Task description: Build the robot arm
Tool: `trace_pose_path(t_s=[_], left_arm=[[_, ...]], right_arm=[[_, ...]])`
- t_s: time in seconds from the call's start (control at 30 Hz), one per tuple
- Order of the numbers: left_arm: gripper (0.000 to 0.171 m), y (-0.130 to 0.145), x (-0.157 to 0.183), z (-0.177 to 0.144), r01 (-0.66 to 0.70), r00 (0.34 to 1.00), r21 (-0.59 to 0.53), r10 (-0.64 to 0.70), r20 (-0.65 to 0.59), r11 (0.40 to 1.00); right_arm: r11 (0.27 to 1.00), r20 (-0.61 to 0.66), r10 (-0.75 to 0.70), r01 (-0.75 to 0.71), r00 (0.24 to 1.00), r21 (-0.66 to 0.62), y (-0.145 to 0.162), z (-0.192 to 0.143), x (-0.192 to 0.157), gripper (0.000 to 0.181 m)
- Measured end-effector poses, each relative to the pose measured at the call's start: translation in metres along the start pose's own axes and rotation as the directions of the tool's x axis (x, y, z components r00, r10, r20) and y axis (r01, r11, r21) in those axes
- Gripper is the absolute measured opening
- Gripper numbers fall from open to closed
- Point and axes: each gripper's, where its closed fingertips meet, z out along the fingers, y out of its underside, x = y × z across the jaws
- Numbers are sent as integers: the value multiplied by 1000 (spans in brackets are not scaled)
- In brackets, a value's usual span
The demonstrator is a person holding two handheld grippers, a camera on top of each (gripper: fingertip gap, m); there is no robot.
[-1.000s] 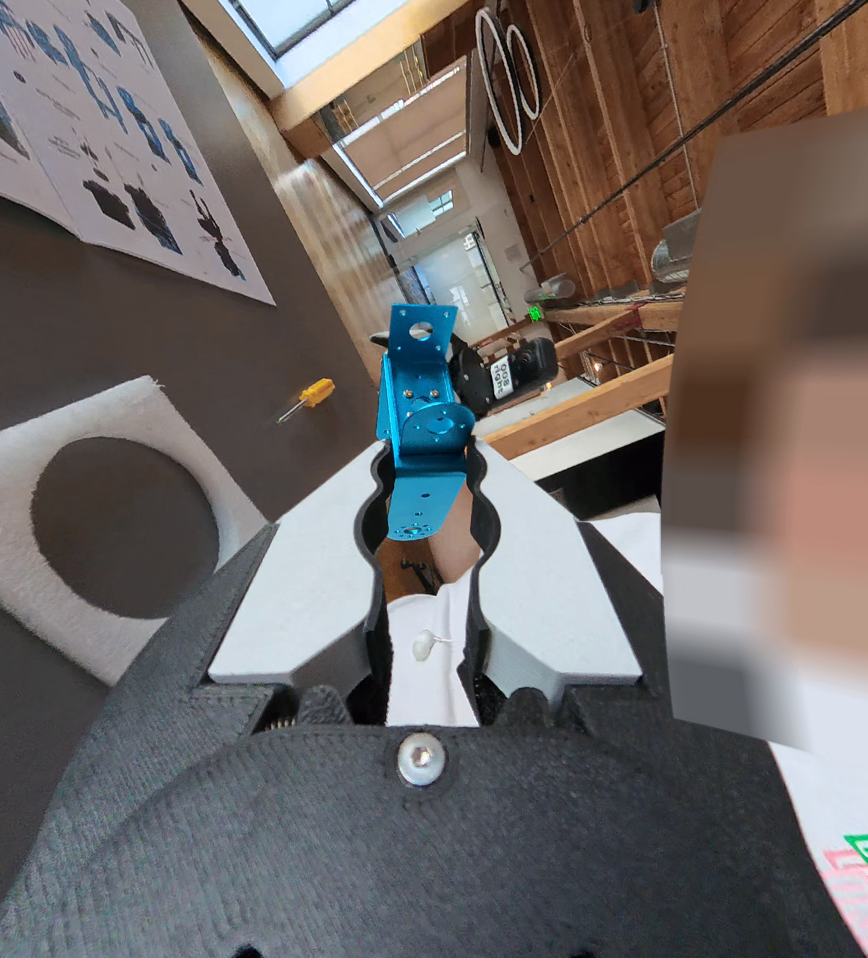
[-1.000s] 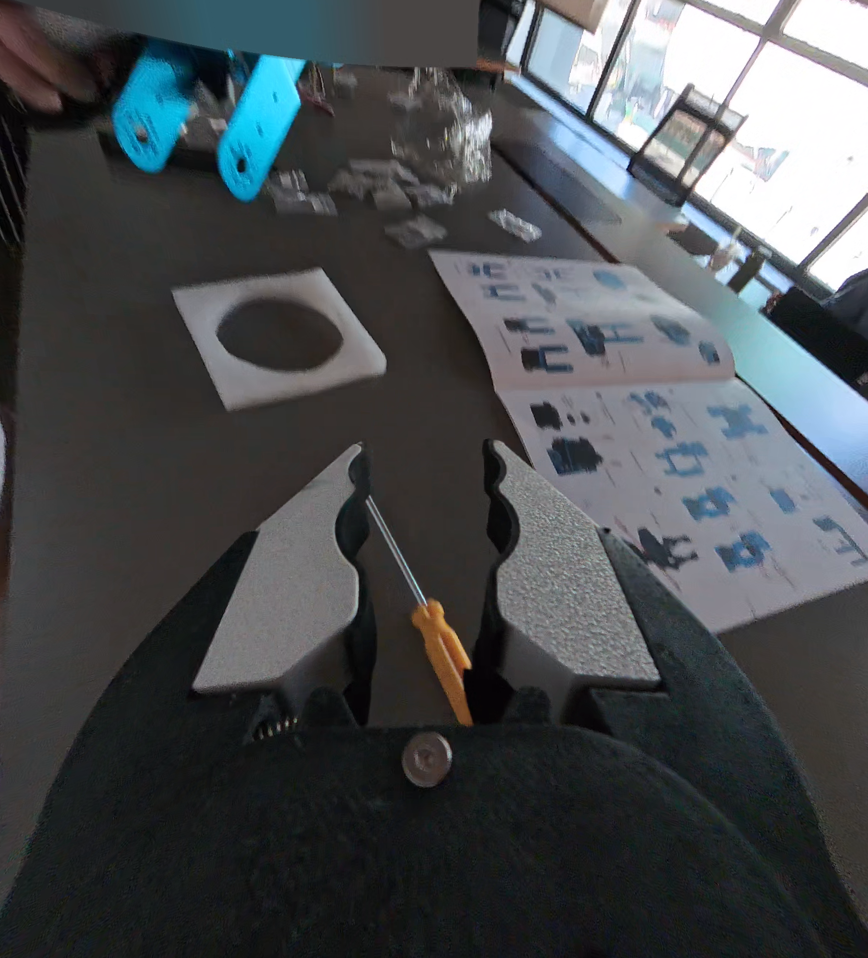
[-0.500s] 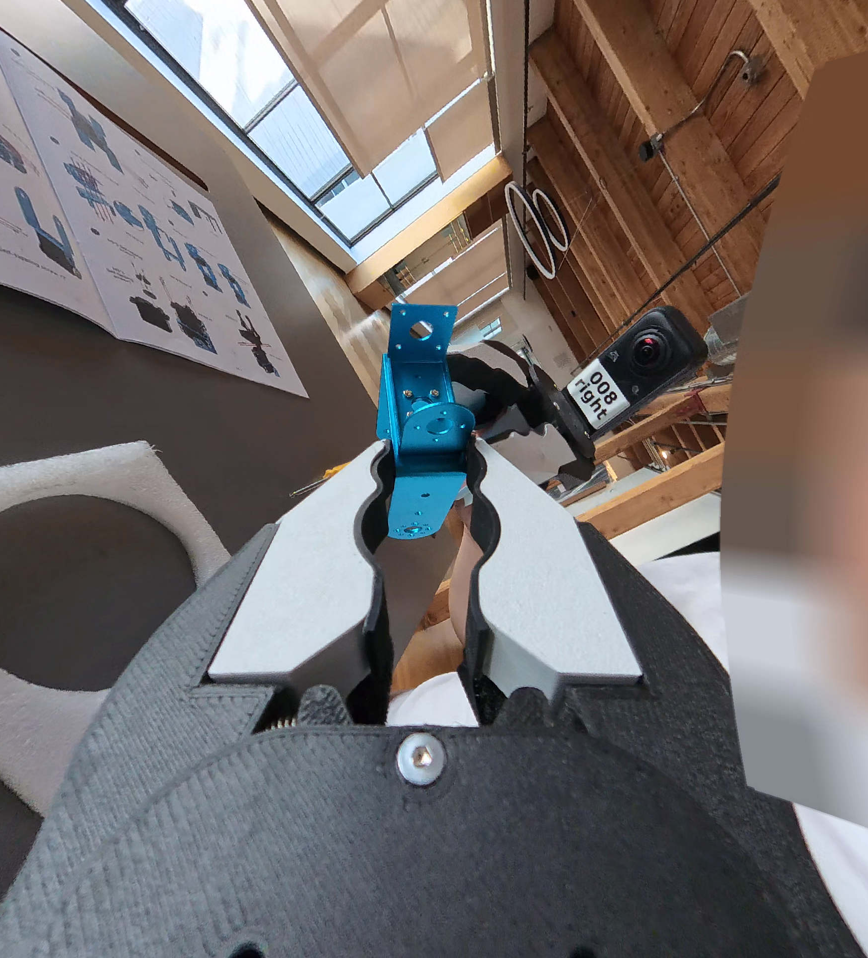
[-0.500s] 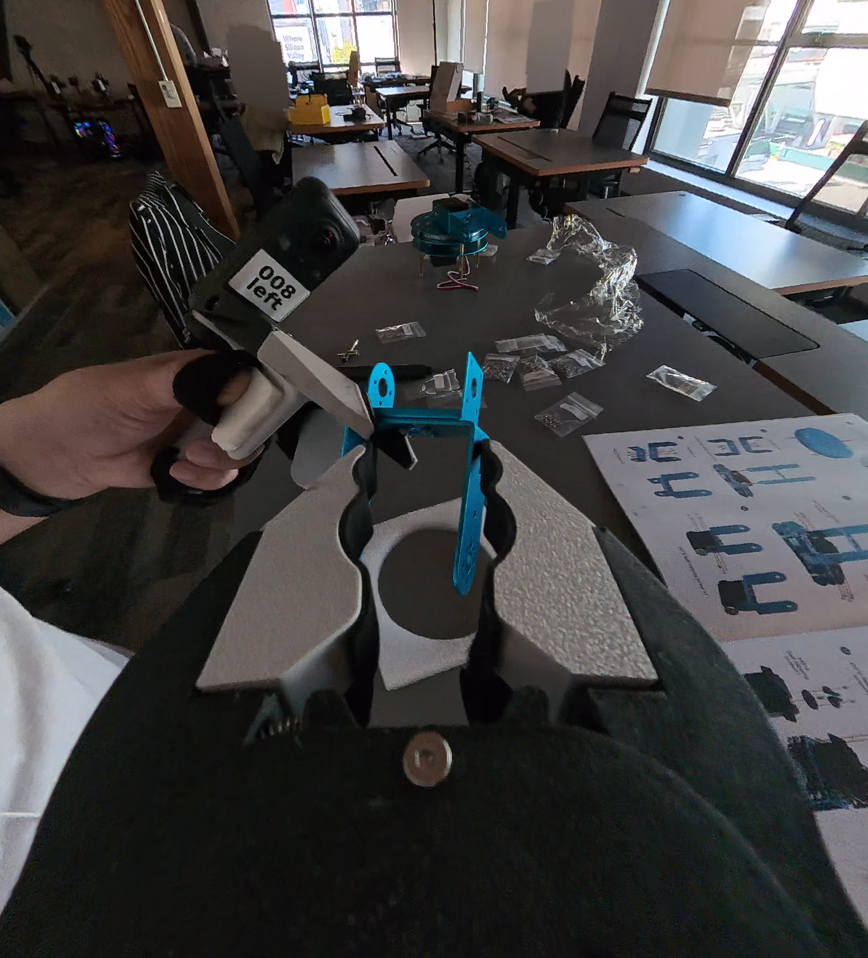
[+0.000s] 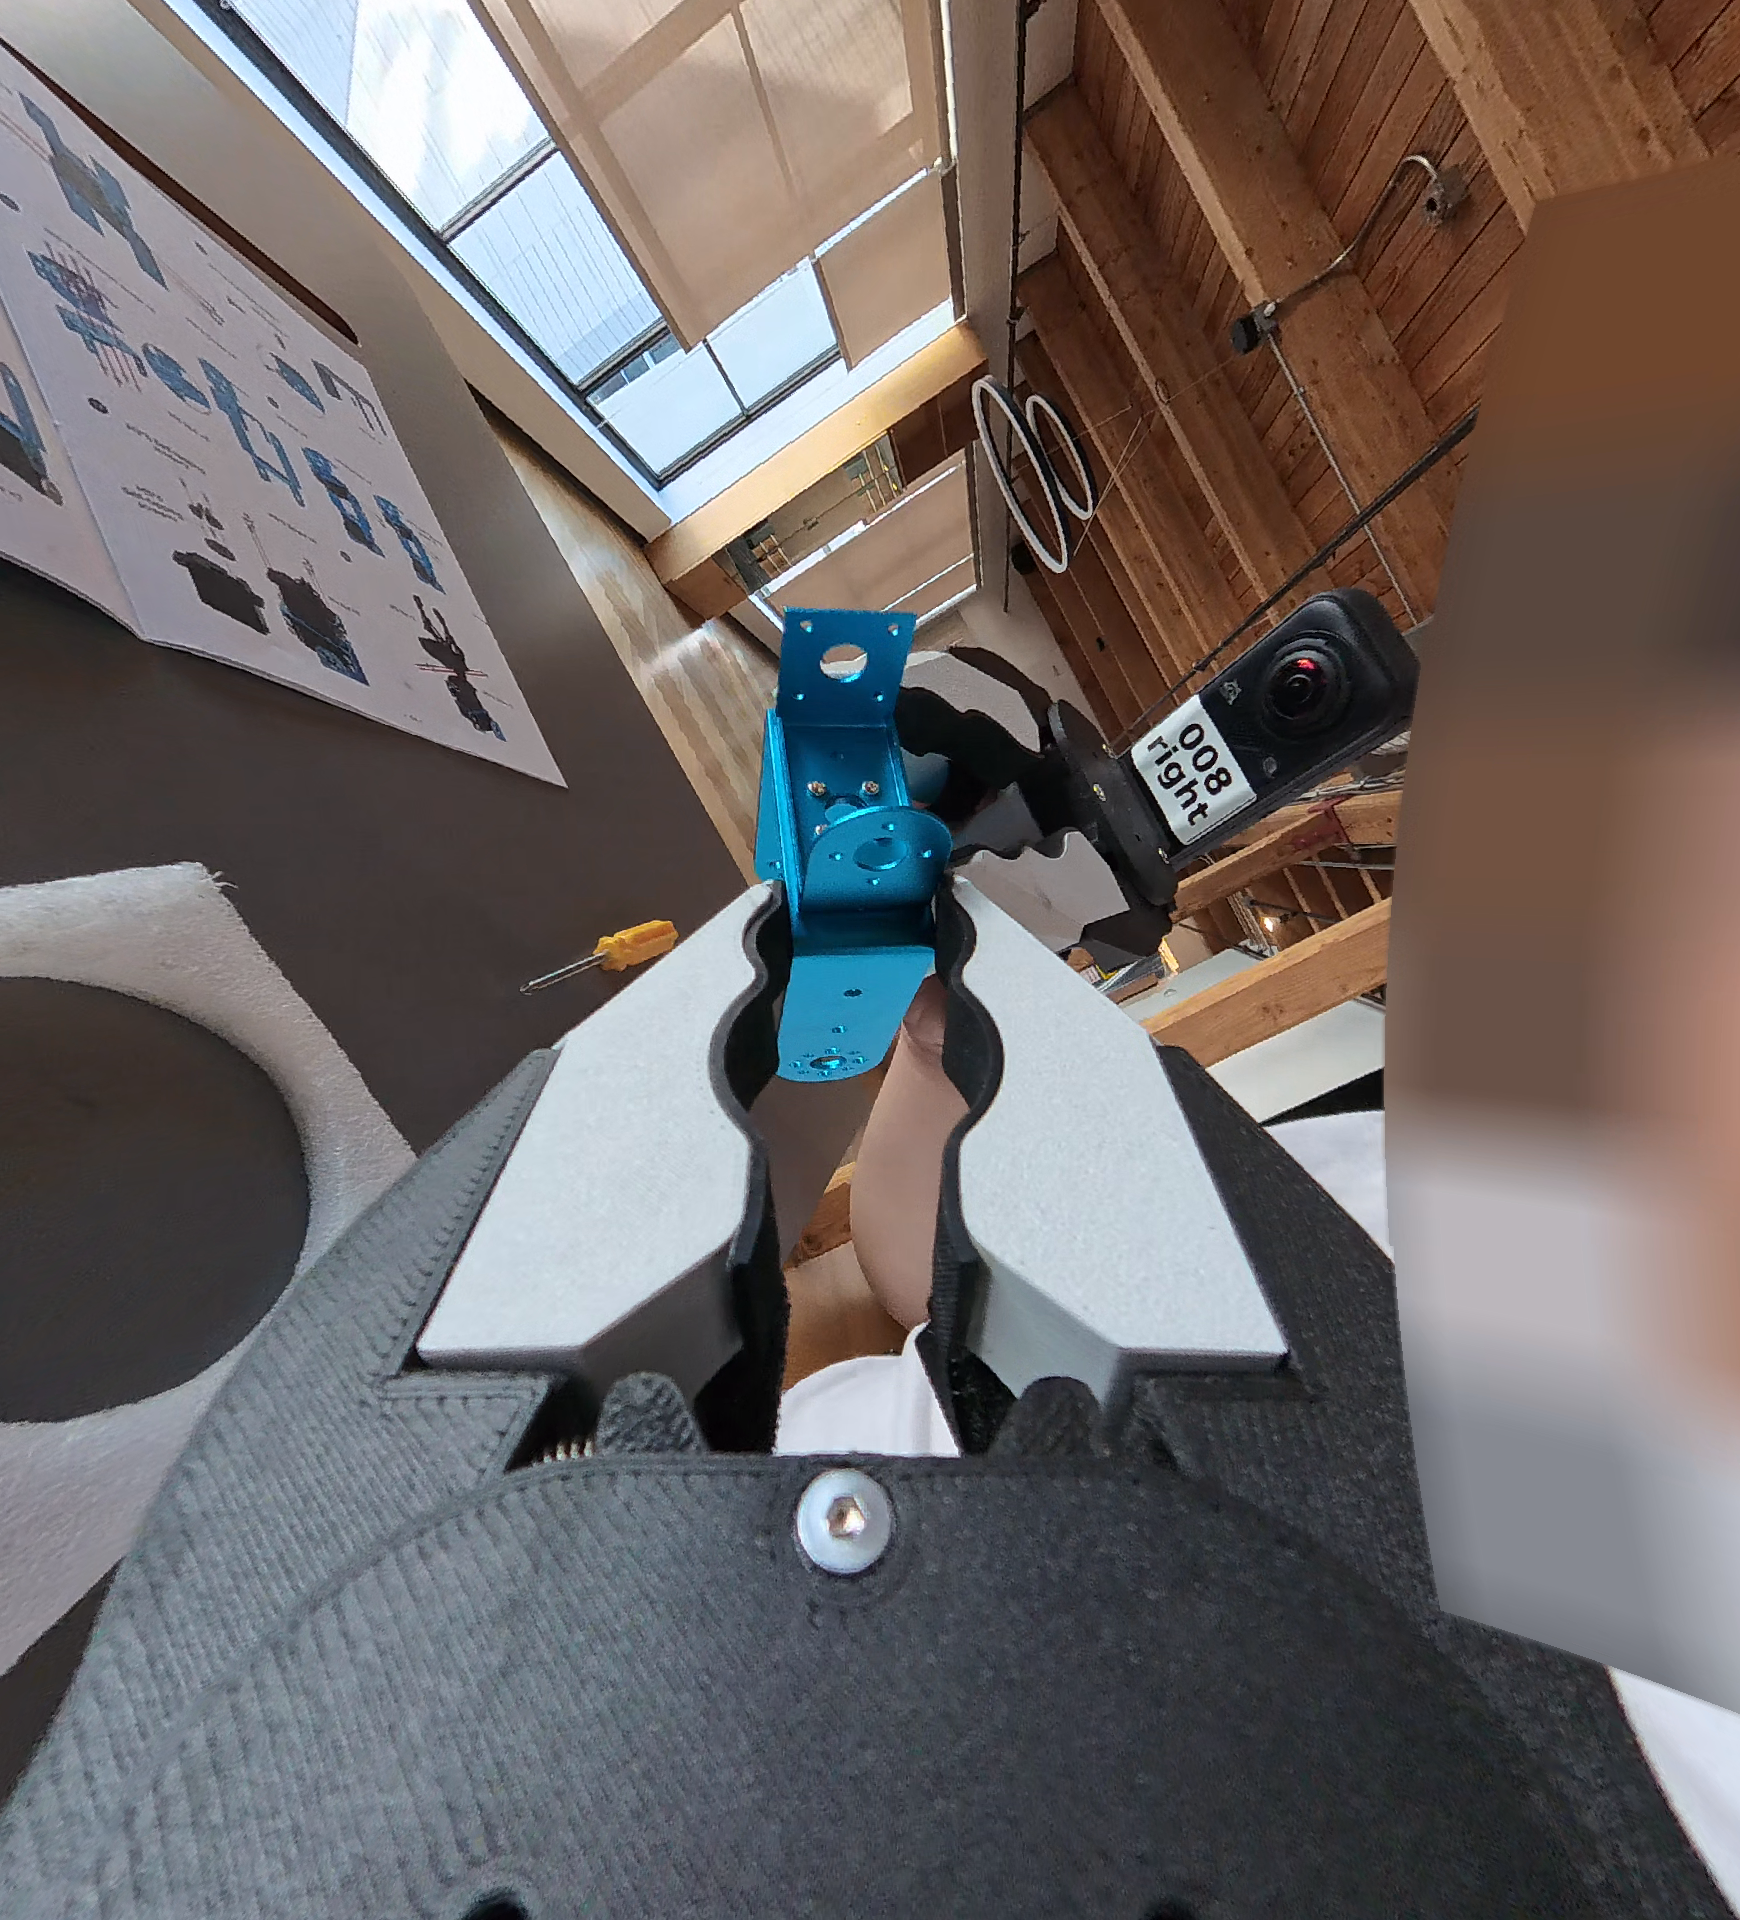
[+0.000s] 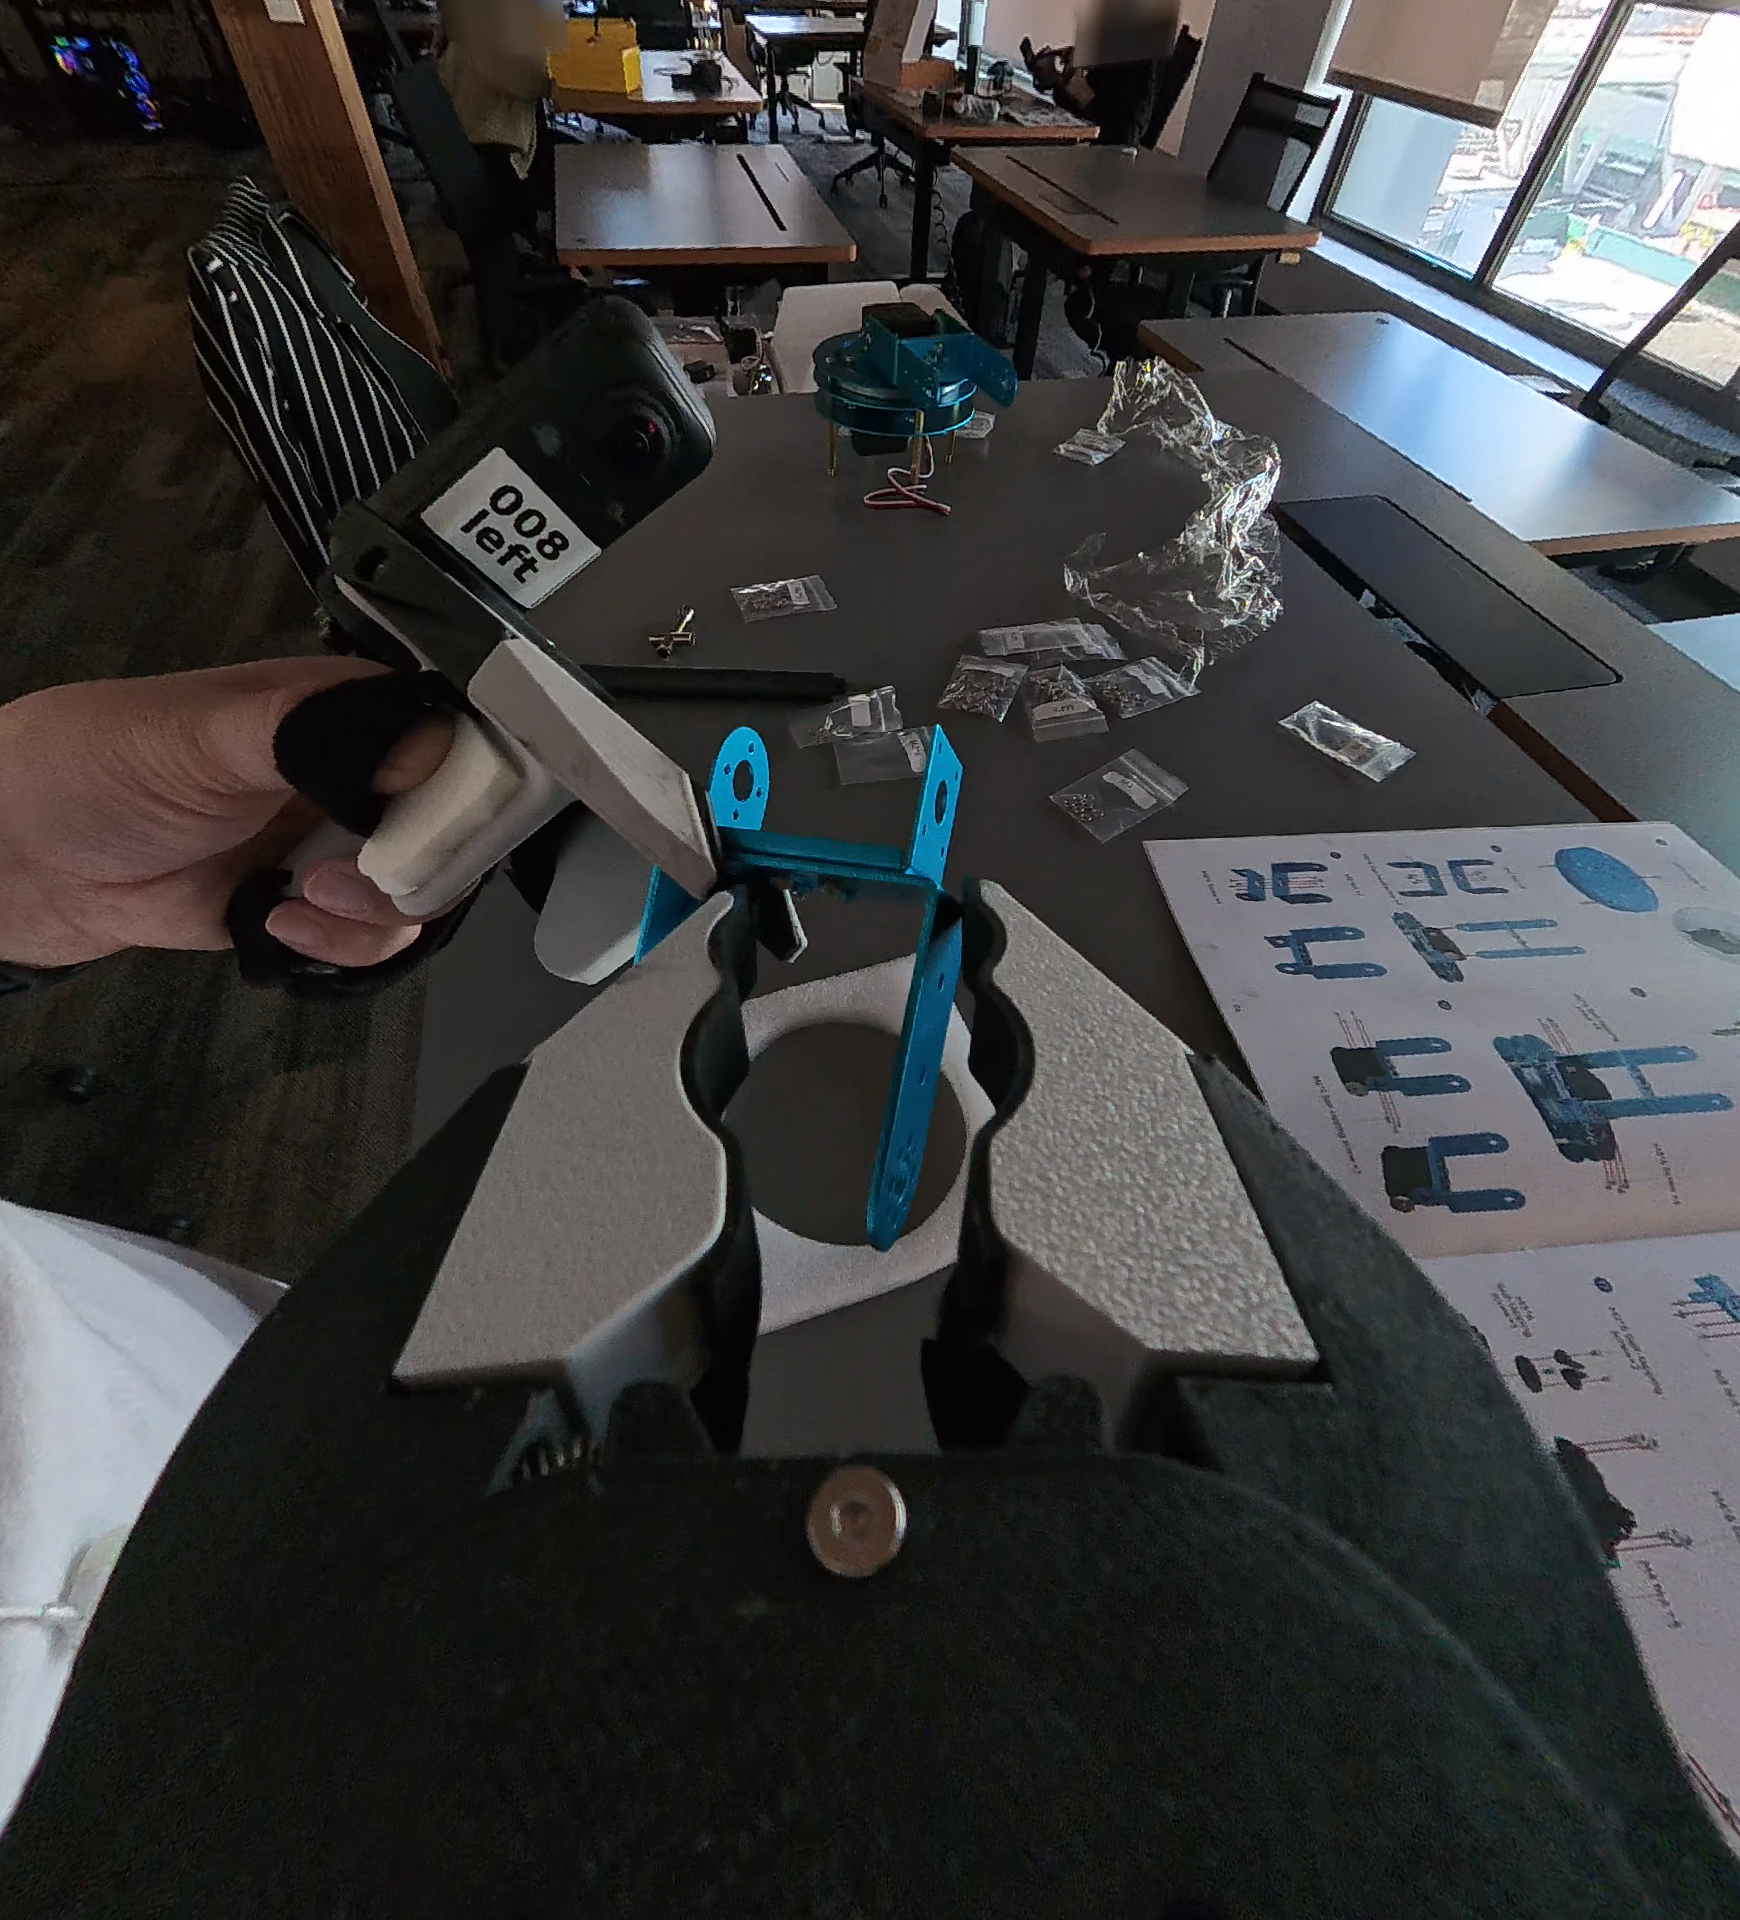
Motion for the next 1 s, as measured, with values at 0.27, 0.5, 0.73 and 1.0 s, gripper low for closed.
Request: trace_pose_path(t_s=[0.27,0.5,0.73,1.0], left_arm=[[26,2,0,3,-2,1000,-9,2,1,1000],[26,5,0,6,-2,1000,-20,2,-2,1000],[26,6,3,8,7,1000,-24,-8,-23,1000],[26,4,1,7,-16,1000,-21,16,-17,1000]], right_arm=[[998,-5,52,-52,999,28,1,-3,2,36],[995,13,92,-93,996,48,2,-7,2,35],[991,42,115,-118,992,67,0,-13,6,26],[995,85,65,-70,994,65,2,-20,5,34]])
